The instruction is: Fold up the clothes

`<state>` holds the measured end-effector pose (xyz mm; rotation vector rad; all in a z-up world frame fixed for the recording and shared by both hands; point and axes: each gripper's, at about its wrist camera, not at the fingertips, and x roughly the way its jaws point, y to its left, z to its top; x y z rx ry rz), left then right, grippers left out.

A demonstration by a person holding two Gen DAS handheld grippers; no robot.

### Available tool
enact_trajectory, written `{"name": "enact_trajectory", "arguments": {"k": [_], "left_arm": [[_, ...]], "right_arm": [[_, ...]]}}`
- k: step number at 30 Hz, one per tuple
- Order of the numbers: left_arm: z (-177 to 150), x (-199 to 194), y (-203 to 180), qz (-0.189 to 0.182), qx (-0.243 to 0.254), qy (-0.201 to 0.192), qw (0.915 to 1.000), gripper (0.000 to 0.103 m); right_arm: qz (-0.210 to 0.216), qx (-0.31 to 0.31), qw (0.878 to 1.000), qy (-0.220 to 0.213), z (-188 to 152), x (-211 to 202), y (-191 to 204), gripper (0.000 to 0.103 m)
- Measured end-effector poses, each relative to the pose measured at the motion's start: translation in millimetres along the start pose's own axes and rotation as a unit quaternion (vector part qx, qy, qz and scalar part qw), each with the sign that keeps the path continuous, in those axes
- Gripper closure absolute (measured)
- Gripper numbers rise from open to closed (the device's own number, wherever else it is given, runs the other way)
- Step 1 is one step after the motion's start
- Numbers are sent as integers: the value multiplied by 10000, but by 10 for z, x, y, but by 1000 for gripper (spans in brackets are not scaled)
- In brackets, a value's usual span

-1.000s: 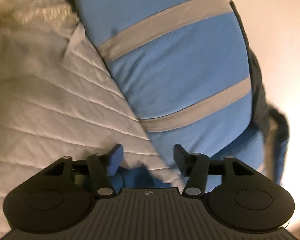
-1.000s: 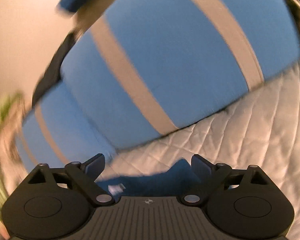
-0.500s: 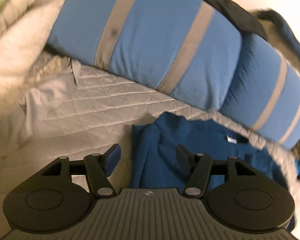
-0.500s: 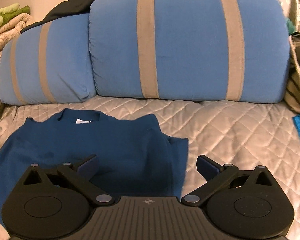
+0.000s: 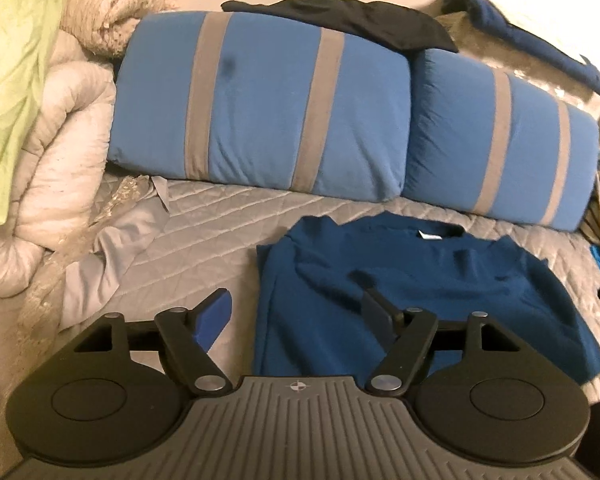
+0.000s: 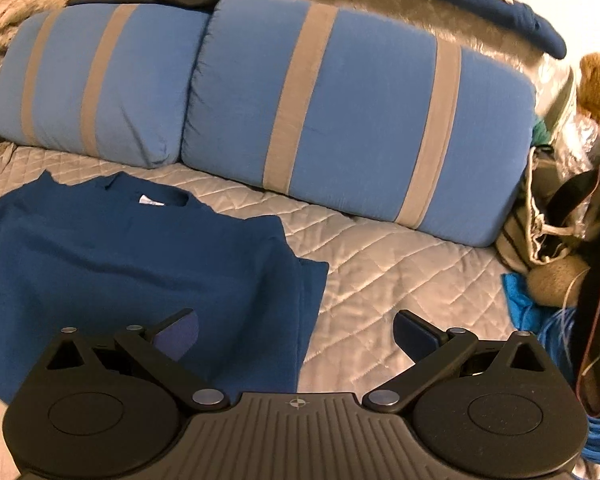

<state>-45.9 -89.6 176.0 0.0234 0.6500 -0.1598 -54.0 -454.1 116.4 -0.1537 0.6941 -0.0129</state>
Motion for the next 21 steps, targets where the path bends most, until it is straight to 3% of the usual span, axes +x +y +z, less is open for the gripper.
{"name": "enact_trajectory", "arguments": {"k": [7, 12, 17, 21], "left_arm": [[-300, -267, -135, -267, 12, 33, 9996, 32], [-551, -296, -199, -378, -25, 155, 9992, 31], [-727, -215, -223, -421, -113, 257, 9987, 31], [-766, -203, -234, -429, -117, 243, 9987, 32]], "right_arm": [[189, 26, 9998, 44, -160, -153, -36, 0], [570, 741, 9948, 406, -374, -66, -306, 0], [1147, 1684, 9764, 710, -633, 7, -595, 0], [1665, 2473, 9502, 907, -882, 66, -804, 1]]}}
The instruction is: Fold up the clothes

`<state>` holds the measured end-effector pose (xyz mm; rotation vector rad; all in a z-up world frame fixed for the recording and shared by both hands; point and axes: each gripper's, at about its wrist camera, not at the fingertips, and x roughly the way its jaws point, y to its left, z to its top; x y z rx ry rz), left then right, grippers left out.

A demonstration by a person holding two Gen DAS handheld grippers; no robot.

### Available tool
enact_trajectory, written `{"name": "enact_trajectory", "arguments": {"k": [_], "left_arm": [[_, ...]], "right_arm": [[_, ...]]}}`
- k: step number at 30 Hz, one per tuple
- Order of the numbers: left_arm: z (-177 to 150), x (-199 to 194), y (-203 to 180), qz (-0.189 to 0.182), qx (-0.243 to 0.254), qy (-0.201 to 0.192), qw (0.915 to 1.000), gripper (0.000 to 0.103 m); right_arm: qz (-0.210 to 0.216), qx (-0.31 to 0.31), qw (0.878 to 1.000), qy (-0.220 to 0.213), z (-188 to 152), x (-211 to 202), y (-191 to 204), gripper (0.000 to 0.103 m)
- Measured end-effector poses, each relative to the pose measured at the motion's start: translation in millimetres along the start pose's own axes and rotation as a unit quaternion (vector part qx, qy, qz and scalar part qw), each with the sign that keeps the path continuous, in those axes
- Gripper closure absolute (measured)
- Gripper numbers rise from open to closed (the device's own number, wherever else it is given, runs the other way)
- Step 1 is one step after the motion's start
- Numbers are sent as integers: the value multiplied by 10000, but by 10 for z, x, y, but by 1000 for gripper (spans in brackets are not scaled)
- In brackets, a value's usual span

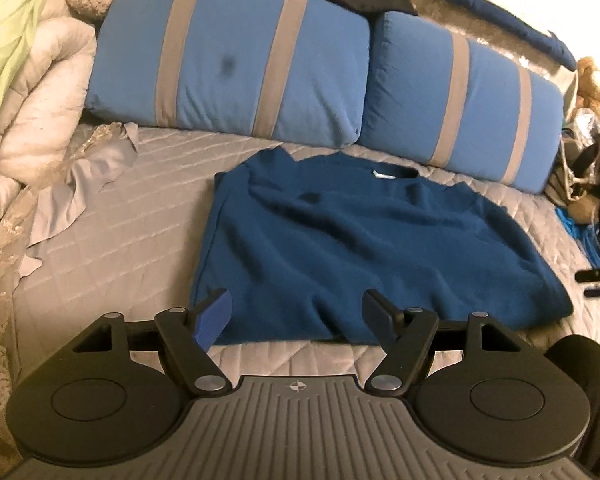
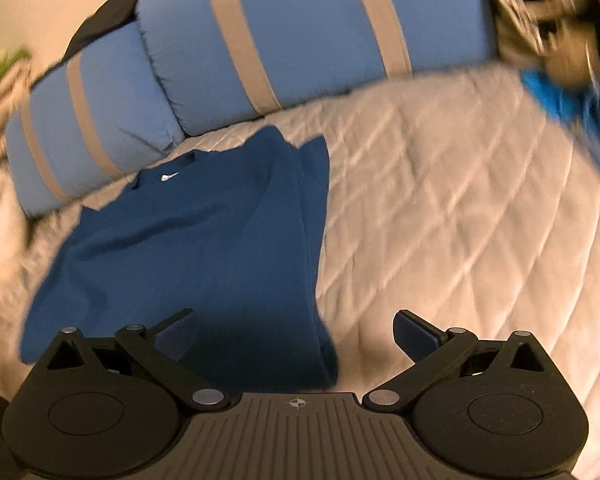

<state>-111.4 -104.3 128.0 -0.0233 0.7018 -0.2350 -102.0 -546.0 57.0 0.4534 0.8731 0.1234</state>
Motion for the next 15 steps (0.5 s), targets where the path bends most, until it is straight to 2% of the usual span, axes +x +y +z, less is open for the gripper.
{"name": "enact_trajectory", "arguments": {"k": [4, 9, 13, 15], "left_arm": [[-22, -2, -51, 64, 122, -14, 9999, 32], [-29, 3, -76, 114, 165, -3, 9998, 32], [-32, 2, -41, 136, 47, 7, 9999, 32], [-27, 11, -28, 112, 11, 40, 9999, 32]], "right_arm": [[645, 884, 9937, 223, -141, 58, -304, 2], [1326, 1968, 9708, 362, -326, 235, -569, 16], [1610, 2299, 9596, 192, -407, 328, -620, 24], [1677, 2437, 9552, 125, -426, 373, -648, 34]]}}
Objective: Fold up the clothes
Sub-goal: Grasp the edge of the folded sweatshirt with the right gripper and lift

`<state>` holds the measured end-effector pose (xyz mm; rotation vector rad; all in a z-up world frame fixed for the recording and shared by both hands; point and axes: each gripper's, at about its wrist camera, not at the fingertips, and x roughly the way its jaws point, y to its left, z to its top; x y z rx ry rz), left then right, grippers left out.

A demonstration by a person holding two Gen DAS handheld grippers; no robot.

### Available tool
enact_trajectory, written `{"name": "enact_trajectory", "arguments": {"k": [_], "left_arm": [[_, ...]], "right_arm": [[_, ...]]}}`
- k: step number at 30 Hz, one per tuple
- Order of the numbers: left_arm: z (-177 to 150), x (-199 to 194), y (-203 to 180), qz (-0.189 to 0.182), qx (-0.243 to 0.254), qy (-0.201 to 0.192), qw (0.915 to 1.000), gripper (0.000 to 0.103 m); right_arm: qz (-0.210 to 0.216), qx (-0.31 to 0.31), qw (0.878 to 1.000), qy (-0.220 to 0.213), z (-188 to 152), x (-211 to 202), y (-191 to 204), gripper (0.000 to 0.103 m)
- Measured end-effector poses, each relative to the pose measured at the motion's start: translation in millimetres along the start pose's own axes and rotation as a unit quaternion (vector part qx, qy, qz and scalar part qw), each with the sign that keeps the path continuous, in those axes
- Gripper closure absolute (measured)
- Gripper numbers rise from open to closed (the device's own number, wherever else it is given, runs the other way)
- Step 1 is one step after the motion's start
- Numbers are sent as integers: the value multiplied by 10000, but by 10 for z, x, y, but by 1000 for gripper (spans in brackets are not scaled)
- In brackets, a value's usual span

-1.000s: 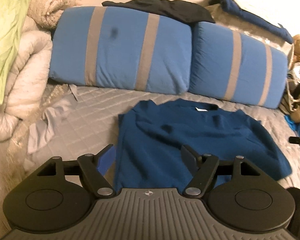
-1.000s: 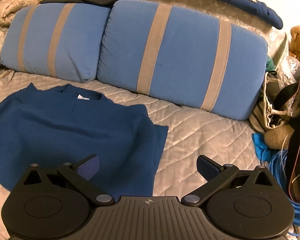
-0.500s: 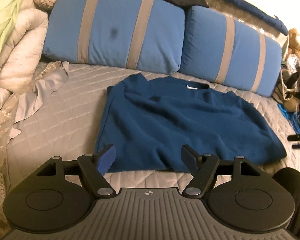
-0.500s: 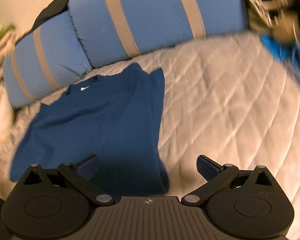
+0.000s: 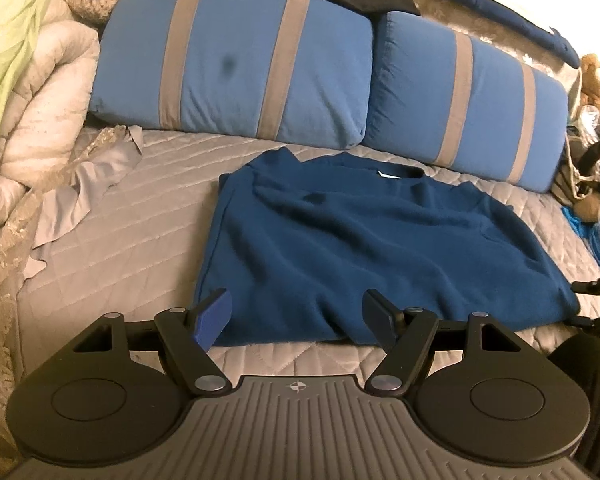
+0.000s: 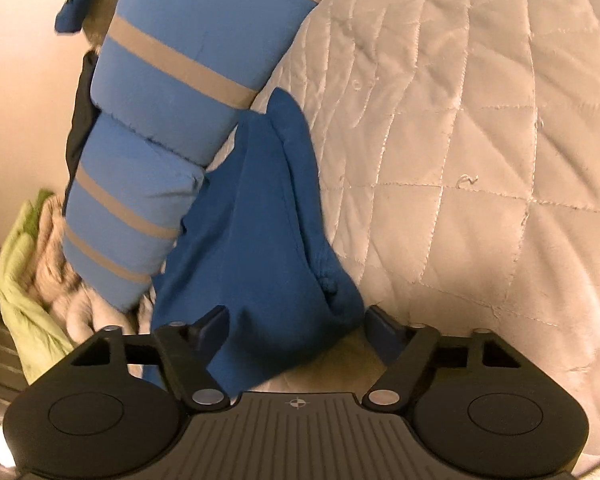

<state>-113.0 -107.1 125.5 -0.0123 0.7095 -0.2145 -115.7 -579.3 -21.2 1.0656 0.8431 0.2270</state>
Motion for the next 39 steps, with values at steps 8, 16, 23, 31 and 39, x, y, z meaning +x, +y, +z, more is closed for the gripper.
{"name": "enact_trajectory", "arguments": {"k": [8, 16, 23, 31, 39], "left_arm": [[9, 30, 29, -86, -78, 46, 9999, 32], [19, 54, 58, -156, -186, 143, 9996, 32], [20, 62, 9, -9, -87, 195, 9998, 32], [1, 41, 5, -1, 28, 59, 10000, 32], [27, 77, 68, -38, -246, 240, 9994, 32]], "right_arm": [[-4, 113, 9998, -140, 16, 126, -50, 68], [63, -717, 9969, -327, 56, 47, 523, 85], [75, -1372, 9901, -295, 42, 70, 1082, 86], [82, -1418, 9896, -239, 7, 194, 1298, 86], [238, -1513, 9879, -225, -105, 307, 1440, 86]]}}
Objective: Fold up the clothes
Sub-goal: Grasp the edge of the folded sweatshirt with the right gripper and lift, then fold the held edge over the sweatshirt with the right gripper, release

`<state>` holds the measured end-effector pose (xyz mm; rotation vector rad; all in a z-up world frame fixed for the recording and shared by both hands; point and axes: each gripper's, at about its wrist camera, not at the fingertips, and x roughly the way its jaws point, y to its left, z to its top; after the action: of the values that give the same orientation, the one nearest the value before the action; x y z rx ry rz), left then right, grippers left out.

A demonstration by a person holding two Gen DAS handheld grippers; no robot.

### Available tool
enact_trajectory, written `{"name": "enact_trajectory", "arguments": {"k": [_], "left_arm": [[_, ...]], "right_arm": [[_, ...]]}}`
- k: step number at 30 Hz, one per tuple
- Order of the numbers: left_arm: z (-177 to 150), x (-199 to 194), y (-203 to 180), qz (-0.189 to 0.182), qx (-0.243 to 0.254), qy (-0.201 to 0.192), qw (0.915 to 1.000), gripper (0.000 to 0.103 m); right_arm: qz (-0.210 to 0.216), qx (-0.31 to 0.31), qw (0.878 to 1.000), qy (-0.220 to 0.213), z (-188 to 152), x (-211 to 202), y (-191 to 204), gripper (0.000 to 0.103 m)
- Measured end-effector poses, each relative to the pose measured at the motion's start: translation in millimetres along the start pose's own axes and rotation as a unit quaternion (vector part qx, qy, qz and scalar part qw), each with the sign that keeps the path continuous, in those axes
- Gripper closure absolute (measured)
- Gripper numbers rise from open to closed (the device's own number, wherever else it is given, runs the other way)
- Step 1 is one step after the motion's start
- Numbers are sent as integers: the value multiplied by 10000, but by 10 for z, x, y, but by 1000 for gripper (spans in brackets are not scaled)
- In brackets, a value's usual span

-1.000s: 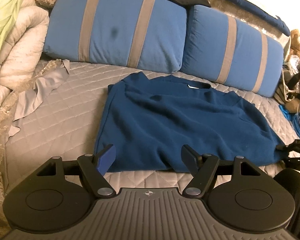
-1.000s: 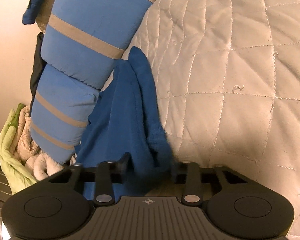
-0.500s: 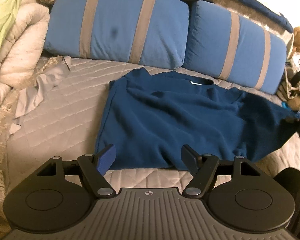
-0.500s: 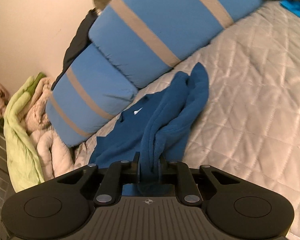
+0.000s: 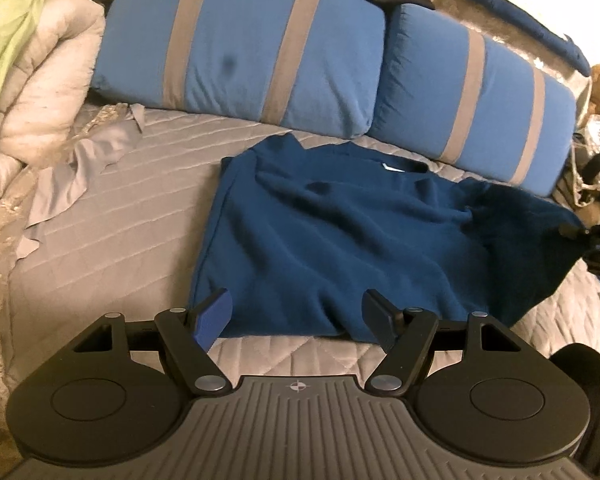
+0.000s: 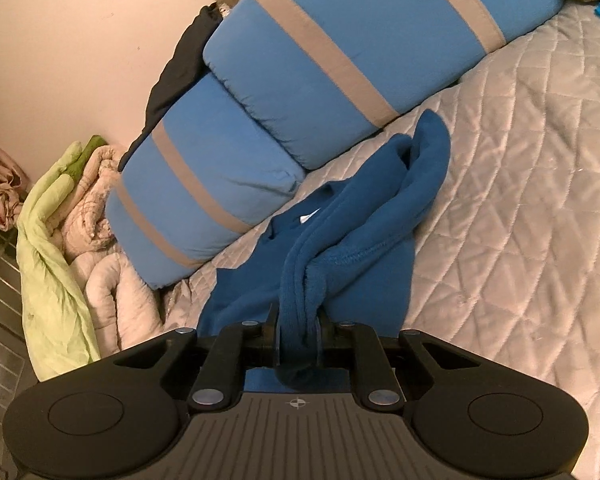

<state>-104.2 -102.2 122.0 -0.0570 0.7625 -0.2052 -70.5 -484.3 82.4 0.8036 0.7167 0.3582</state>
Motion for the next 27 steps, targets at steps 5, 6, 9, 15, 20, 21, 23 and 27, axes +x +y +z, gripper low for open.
{"name": "enact_trajectory", "arguments": {"k": [5, 6, 9, 15, 20, 21, 23, 27], "left_arm": [[14, 18, 13, -269, 112, 96, 9995, 32], [9, 17, 29, -331, 80, 93, 9994, 32], [-11, 4, 85, -509, -41, 43, 9987, 32], [-20, -5, 175, -705, -341, -11, 9969, 32], [-31, -42, 163, -590, -322, -153, 9976, 32], [-38, -58, 158, -526, -324, -204, 9979, 32], [-50, -90, 154, -403, -346, -305, 9981, 32], [-75, -161, 192, -249, -521, -521, 9970, 32]], "right_arm": [[87, -55, 9999, 8, -50, 47, 80, 86], [91, -38, 9999, 24, -61, 50, 81, 86], [70, -56, 10000, 39, -82, 38, 98, 86], [3, -186, 9998, 105, -71, 73, 201, 86], [49, -501, 9983, 282, -50, 252, 497, 87], [62, -570, 9978, 321, -47, 294, 564, 87], [115, -757, 9961, 438, -61, 441, 774, 87], [255, -1238, 9891, 753, -123, 843, 1301, 87]]}}
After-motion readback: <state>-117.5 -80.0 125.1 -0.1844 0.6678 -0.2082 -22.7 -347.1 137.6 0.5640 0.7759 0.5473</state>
